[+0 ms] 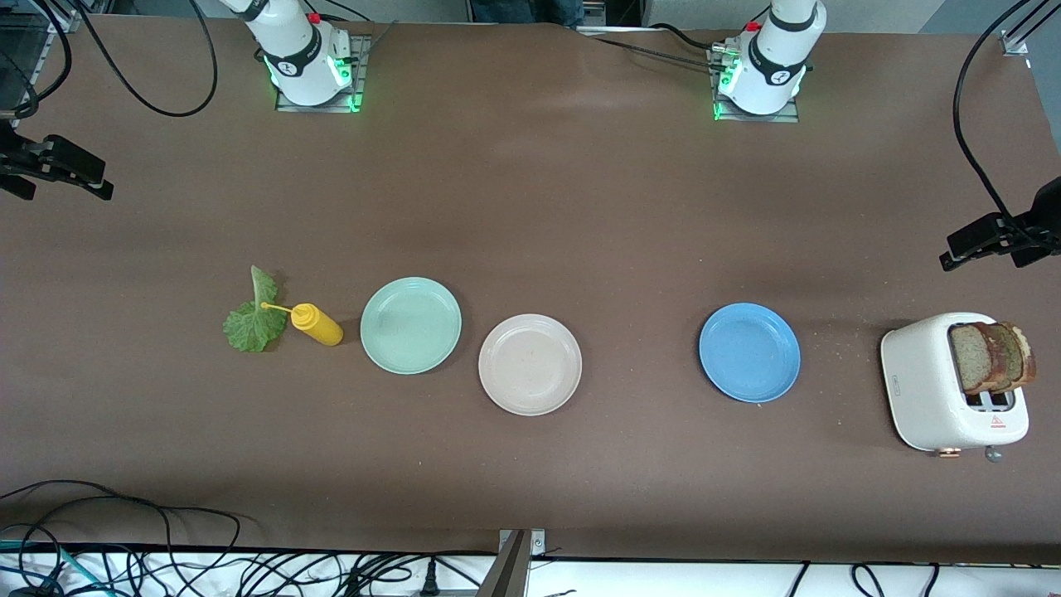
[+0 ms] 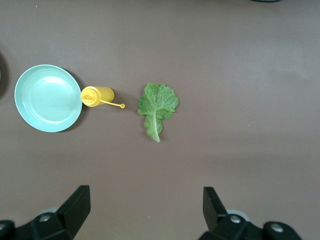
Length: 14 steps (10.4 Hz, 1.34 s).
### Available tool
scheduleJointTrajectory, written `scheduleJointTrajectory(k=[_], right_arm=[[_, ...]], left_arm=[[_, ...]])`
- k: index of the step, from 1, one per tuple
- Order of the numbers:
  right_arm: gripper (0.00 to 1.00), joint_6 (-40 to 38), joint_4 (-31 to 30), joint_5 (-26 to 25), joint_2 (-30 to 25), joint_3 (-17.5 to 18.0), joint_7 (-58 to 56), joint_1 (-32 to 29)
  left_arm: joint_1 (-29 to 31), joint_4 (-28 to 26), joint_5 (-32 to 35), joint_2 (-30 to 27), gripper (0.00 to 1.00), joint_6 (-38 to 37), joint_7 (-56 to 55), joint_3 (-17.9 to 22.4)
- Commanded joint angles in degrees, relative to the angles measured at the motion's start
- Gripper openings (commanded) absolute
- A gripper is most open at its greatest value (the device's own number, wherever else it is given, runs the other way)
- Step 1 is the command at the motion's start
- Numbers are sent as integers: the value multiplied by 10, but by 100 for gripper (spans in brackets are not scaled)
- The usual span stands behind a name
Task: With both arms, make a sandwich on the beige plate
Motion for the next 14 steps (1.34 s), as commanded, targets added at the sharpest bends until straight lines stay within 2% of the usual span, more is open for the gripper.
scheduleJointTrajectory(k=[1, 4, 14], right_arm=[[100, -12, 12, 12, 2, 0, -5, 4], [100, -11, 12, 12, 2, -2, -9, 3], [100, -15, 12, 17, 1, 0, -12, 5]], left_arm=[[1, 4, 14, -10, 100, -6, -7, -7], [2, 5, 14, -34, 100, -16, -4, -1], [3, -3, 11, -23, 100, -19, -14, -3]])
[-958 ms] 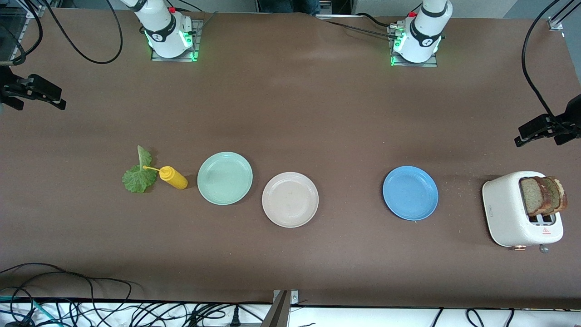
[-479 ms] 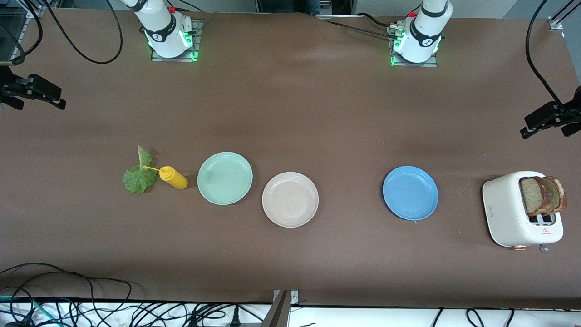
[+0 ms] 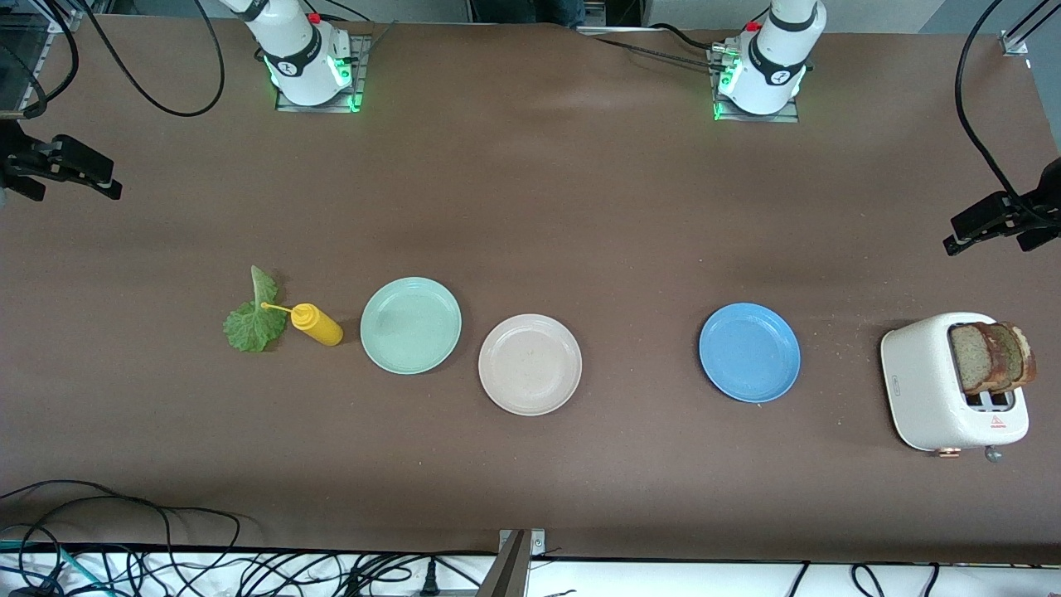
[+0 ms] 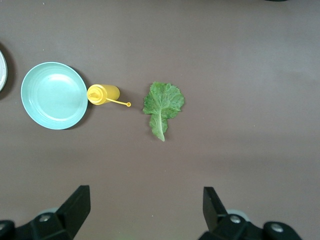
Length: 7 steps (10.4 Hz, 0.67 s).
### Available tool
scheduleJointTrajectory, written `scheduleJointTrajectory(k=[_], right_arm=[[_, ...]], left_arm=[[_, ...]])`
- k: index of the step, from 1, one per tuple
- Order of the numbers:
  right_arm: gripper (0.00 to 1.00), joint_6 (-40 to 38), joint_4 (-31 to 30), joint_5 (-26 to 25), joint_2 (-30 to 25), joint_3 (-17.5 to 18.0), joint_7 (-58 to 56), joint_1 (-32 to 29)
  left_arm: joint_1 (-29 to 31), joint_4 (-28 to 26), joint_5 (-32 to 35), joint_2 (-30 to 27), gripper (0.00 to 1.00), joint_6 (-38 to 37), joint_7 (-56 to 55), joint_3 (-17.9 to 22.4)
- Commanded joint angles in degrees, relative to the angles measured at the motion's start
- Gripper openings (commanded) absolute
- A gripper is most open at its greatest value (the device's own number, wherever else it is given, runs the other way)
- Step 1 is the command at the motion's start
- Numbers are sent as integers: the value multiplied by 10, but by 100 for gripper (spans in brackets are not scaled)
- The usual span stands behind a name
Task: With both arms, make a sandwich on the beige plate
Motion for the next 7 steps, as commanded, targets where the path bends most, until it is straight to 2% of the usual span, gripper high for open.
scheduleJointTrajectory(k=[1, 7], right_arm=[[100, -13, 12, 10, 1, -1, -9, 1], [100, -15, 12, 11, 1, -3, -10, 0]], left_arm=[[4, -1, 11, 3, 100, -6, -1, 0], [4, -3, 12, 6, 100, -19, -1, 0]])
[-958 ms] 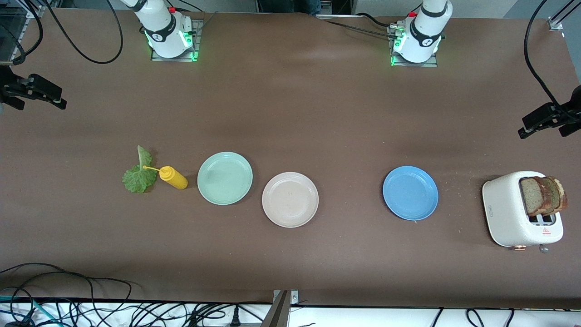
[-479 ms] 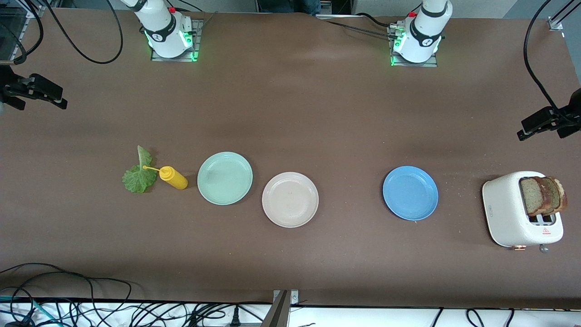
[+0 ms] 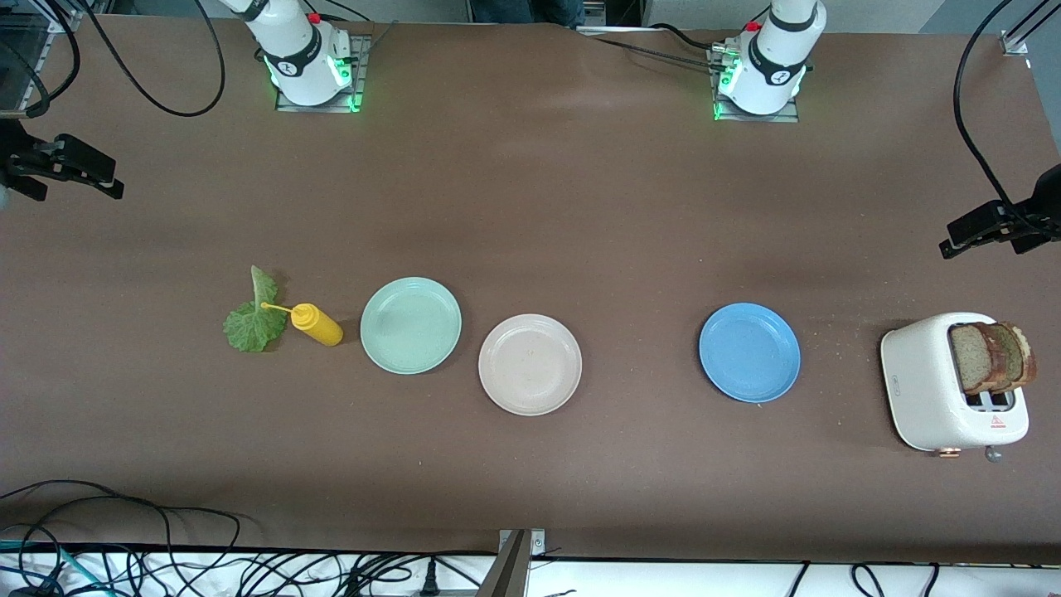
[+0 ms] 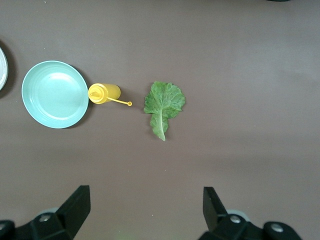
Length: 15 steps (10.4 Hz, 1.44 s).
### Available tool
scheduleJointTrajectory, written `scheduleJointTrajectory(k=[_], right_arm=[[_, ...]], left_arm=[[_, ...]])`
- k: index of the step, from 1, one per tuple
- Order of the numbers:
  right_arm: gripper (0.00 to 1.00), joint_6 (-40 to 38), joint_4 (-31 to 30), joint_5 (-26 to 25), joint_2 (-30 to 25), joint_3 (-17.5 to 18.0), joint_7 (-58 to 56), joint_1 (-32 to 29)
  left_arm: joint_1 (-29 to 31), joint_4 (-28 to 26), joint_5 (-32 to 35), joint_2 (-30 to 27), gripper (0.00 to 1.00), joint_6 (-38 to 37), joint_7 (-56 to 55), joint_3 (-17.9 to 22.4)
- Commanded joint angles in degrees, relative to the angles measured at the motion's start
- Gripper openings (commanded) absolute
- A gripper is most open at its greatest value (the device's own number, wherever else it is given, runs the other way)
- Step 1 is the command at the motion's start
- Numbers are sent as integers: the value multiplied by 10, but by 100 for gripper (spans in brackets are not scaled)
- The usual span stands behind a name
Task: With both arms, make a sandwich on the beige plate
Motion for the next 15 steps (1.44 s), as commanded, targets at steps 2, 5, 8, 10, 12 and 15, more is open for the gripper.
scheduleJointTrajectory(k=[2, 5, 8, 10, 12, 15], right_arm=[[100, -13, 12, 10, 0, 1, -7, 2], [100, -13, 12, 10, -1, 1, -7, 2], [100, -13, 12, 10, -1, 0, -7, 2], [100, -13, 12, 10, -1, -1, -7, 2], [100, -13, 12, 10, -1, -1, -7, 1], [100, -13, 12, 10, -1, -2, -7, 1]], left_arm=[[2, -2, 12, -5, 100, -8, -1, -2], [2, -1, 12, -4, 100, -9, 0, -2], [2, -2, 12, -5, 100, -11, -1, -2], [1, -1, 13, -6, 100, -16, -1, -3], [1, 0, 13, -6, 100, -17, 0, -3], [1, 0, 12, -6, 100, -18, -1, -3]])
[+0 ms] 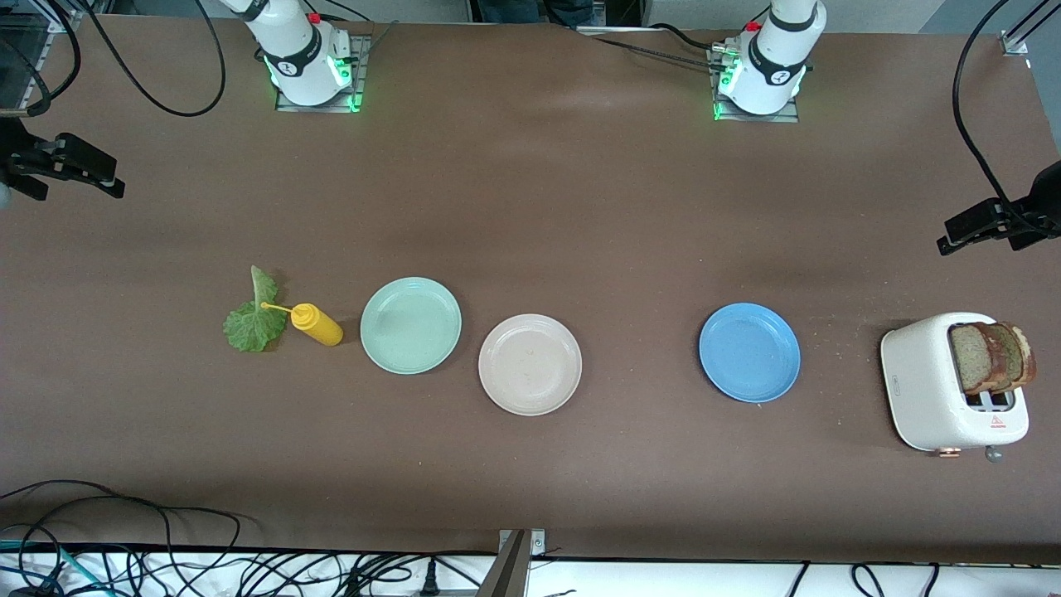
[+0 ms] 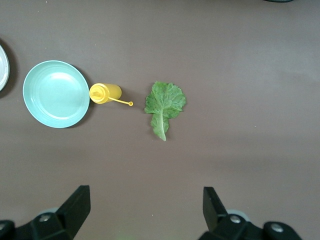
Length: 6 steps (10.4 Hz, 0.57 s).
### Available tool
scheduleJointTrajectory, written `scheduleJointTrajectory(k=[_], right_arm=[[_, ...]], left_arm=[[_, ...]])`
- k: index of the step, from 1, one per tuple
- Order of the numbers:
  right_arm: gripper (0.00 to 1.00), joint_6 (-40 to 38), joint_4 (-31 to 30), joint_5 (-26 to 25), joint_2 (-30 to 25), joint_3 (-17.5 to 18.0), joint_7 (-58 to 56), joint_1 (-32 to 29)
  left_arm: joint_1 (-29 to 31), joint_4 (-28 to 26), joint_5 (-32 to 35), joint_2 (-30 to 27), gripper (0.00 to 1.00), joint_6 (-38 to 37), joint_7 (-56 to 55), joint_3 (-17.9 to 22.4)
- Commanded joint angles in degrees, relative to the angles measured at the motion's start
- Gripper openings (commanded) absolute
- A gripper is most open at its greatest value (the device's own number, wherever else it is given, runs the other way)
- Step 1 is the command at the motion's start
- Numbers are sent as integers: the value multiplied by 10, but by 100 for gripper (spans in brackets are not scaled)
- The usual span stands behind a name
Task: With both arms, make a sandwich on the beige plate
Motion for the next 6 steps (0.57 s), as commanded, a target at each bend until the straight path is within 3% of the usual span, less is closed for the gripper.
scheduleJointTrajectory(k=[1, 6], right_arm=[[100, -13, 11, 10, -1, -4, -6, 0], [100, -13, 11, 10, 0, -5, -6, 0]], left_arm=[[1, 0, 12, -6, 100, -9, 0, -3], [2, -2, 12, -5, 100, -20, 2, -3]])
